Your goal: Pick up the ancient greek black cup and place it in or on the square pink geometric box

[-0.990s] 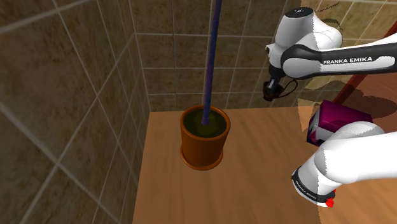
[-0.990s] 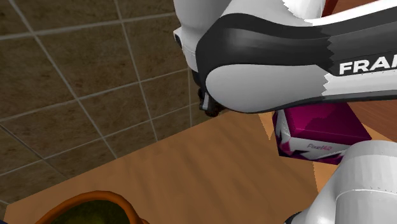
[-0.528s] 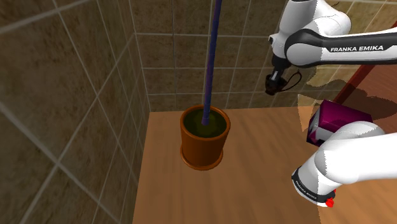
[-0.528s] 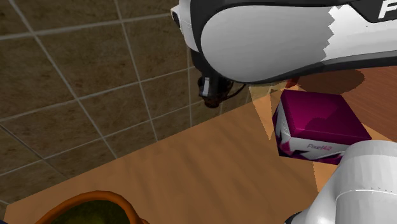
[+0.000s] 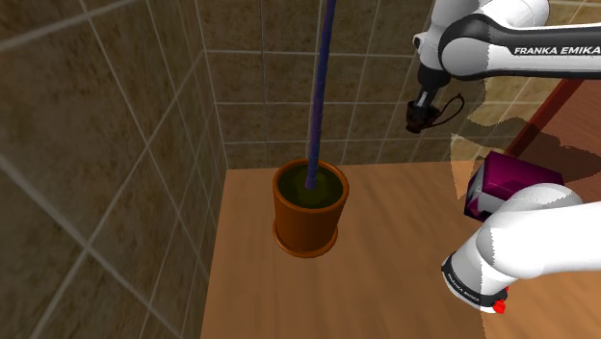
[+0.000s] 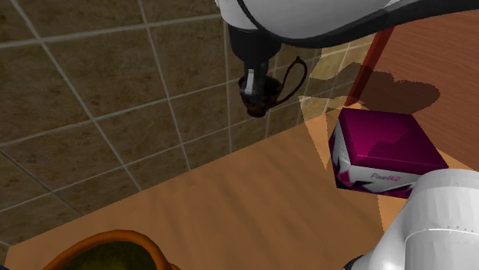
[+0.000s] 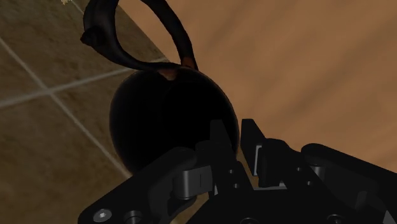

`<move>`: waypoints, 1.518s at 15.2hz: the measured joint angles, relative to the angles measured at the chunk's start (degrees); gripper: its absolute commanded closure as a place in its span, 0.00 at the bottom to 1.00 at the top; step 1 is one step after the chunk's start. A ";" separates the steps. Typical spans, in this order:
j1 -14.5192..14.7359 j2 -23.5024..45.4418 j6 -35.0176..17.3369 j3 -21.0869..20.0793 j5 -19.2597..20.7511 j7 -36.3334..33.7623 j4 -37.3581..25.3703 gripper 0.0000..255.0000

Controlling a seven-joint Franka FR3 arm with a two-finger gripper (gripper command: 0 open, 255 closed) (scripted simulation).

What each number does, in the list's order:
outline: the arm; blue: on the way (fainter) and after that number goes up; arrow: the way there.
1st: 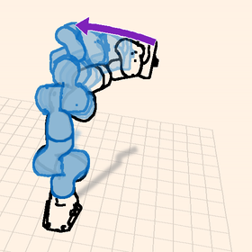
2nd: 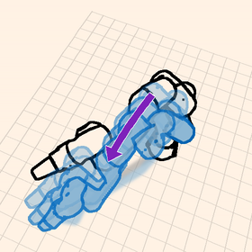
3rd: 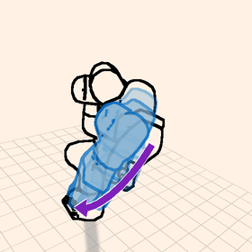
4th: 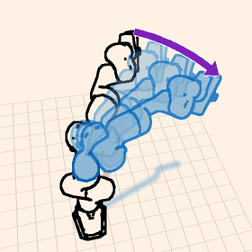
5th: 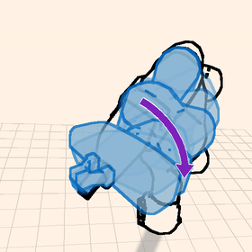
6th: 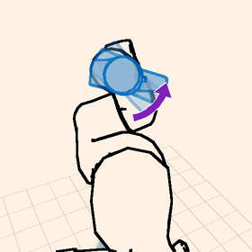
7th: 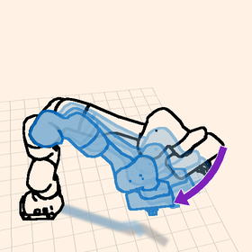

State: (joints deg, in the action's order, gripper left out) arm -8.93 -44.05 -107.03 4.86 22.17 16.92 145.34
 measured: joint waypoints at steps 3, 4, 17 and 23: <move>-0.17 -1.00 1.95 0.24 -0.02 1.09 -1.19 1.00; -0.50 -2.39 2.44 0.76 0.33 1.85 -0.53 1.00; -8.48 -26.70 13.33 11.17 9.01 17.83 7.83 1.00; -13.40 -35.32 18.63 17.36 14.75 27.27 7.85 1.00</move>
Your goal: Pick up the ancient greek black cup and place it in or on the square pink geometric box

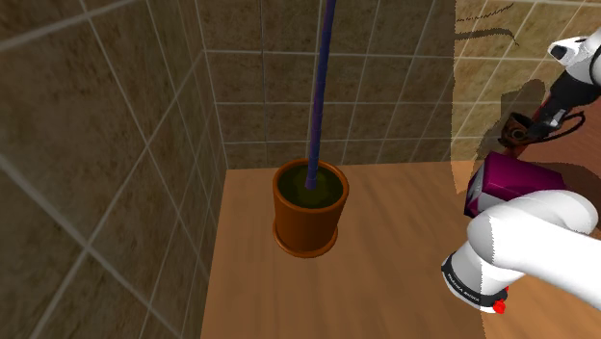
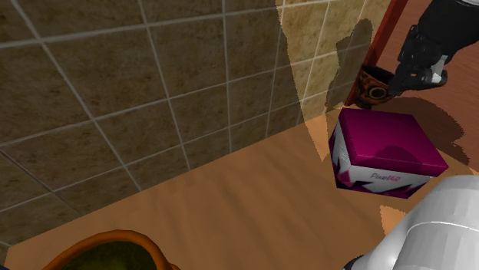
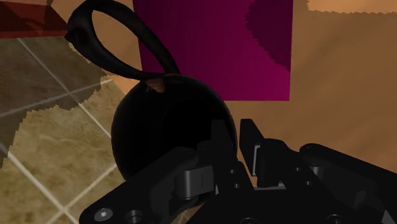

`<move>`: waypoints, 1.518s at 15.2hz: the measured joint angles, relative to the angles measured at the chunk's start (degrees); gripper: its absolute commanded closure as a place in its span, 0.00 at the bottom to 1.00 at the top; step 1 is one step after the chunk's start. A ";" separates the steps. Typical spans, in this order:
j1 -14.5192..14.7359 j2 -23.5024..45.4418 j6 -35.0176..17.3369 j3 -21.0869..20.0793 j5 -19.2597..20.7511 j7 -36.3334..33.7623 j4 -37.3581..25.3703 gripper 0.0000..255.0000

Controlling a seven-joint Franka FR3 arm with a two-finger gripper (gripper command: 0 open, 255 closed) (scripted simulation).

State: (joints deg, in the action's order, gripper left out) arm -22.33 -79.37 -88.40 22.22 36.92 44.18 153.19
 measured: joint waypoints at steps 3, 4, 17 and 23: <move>-2.14 -2.96 1.54 3.77 3.51 4.48 -0.41 1.00; -2.85 -3.83 2.19 5.08 4.73 6.16 -0.91 1.00; -6.80 -9.82 -1.33 12.09 11.34 7.13 8.17 1.00; -7.74 -10.94 -2.13 13.42 12.65 7.18 9.91 1.00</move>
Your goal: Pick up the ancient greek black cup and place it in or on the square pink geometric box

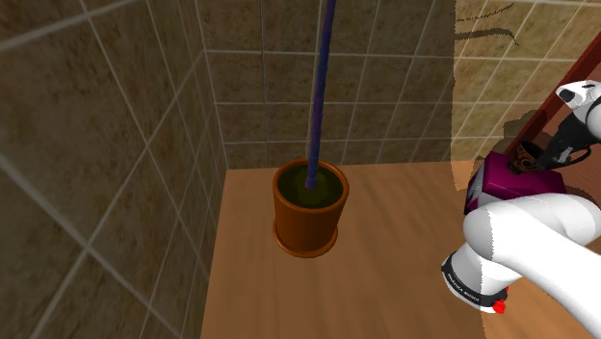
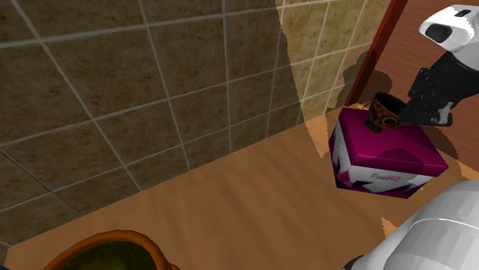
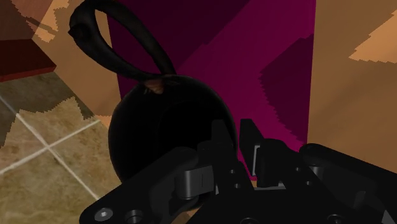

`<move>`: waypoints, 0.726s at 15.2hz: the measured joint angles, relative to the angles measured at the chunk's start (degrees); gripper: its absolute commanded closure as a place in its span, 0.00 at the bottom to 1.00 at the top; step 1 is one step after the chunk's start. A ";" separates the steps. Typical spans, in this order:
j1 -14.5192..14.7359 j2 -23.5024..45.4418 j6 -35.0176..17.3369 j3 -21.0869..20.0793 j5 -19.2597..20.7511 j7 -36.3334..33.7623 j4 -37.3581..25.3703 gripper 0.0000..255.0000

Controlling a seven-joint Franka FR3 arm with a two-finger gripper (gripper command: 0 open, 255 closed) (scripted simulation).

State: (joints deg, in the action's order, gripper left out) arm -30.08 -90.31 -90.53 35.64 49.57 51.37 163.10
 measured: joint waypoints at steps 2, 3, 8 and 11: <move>0.00 0.01 -0.03 0.00 0.00 -0.01 0.00 1.00; -0.02 0.01 -0.09 0.04 0.05 -0.01 0.01 0.00; -0.04 0.04 -0.02 0.13 0.06 -0.01 0.18 0.00; 0.61 0.34 1.69 -2.45 -2.19 0.21 -1.74 0.00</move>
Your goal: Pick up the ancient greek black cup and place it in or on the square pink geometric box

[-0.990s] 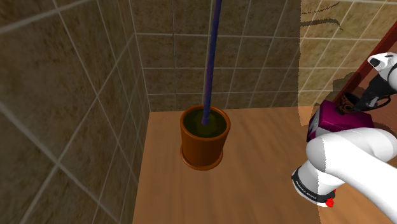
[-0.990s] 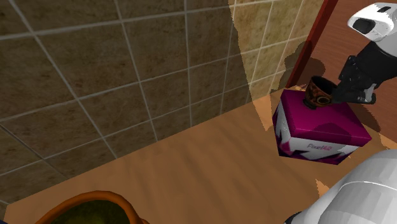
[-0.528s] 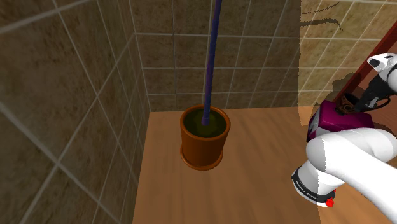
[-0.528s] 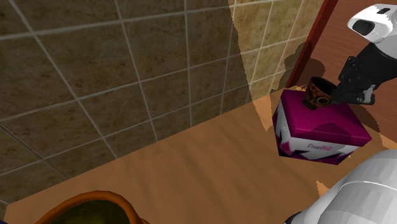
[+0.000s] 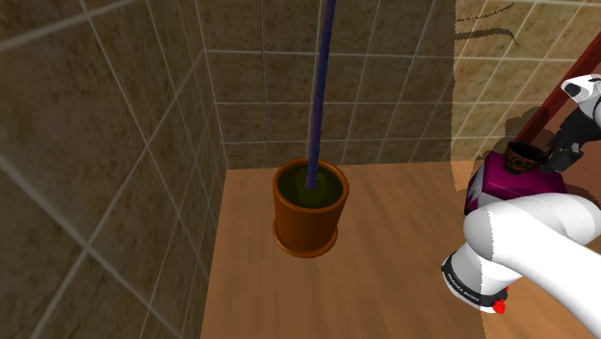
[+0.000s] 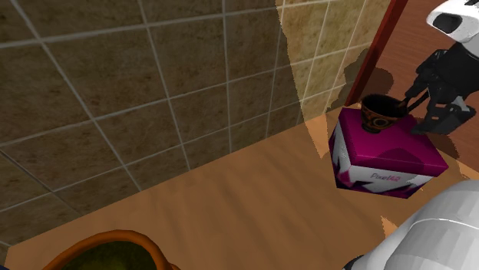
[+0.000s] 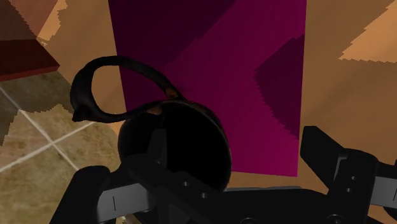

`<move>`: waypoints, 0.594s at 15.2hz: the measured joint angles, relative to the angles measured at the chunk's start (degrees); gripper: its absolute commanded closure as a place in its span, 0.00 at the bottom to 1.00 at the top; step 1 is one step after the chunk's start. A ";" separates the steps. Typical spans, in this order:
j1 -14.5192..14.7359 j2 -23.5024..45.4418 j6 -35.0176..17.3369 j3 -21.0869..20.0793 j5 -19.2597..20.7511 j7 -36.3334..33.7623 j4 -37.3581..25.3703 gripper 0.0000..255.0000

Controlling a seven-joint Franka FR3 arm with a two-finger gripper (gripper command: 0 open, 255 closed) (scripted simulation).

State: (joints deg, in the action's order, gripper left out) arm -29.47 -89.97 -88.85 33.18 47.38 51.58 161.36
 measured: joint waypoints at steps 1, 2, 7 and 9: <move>0.62 0.65 0.87 -1.56 -1.44 -0.12 -1.41 0.00; 1.02 0.99 1.90 -3.20 -2.91 -0.14 -2.61 0.00; 1.21 1.05 3.07 -4.57 -4.21 0.14 -3.77 0.00; 1.21 1.06 3.09 -4.58 -4.23 0.16 -3.81 0.00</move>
